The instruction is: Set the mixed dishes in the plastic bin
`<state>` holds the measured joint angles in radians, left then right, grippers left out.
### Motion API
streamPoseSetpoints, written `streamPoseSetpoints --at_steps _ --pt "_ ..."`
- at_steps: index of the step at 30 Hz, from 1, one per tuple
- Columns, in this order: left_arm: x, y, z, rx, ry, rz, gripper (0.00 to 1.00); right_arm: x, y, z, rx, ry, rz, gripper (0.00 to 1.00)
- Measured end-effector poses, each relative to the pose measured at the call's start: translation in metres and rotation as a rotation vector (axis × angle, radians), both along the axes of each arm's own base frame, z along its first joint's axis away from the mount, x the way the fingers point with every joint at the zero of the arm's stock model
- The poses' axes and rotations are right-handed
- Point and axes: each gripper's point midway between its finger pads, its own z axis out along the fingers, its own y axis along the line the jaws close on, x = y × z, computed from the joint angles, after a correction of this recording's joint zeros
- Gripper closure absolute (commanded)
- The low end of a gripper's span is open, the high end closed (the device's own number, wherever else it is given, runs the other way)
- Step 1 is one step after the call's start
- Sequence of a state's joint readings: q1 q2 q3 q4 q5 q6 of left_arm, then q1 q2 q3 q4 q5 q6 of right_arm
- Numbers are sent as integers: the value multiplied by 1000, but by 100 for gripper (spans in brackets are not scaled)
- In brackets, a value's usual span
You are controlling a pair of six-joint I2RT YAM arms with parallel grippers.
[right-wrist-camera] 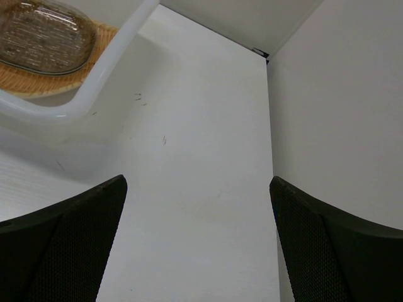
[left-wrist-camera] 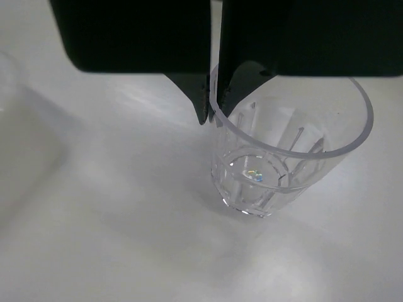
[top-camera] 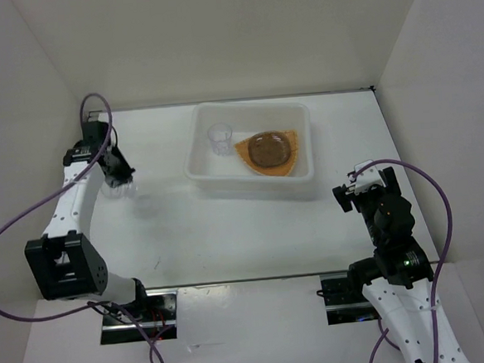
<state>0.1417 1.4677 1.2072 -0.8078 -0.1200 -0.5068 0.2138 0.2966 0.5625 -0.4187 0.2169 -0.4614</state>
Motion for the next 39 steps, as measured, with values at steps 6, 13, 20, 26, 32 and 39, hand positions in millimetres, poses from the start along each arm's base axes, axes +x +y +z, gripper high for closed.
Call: streamPoseSetpoints --at_steps 6,13,20,26,32,39 --pt "97 -105 189 -174 -645 -343 100 0 0 0 0 0 0 2" --pt "161 -219 238 -158 -739 -673 100 0 1 0 1 0 3 2" --pt "132 -296 49 -125 -191 -846 100 0 0 0 0 -1 -2 2" --pt "107 -293 6 -21 -19 -868 100 0 -1 0 0 -1 -4 2" --pt "113 -281 7 23 -23 -838 93 0 -1 0 0 -1 -5 2" --pt "116 -277 -6 46 3 -848 35 0 -1 0 0 -1 -5 2"
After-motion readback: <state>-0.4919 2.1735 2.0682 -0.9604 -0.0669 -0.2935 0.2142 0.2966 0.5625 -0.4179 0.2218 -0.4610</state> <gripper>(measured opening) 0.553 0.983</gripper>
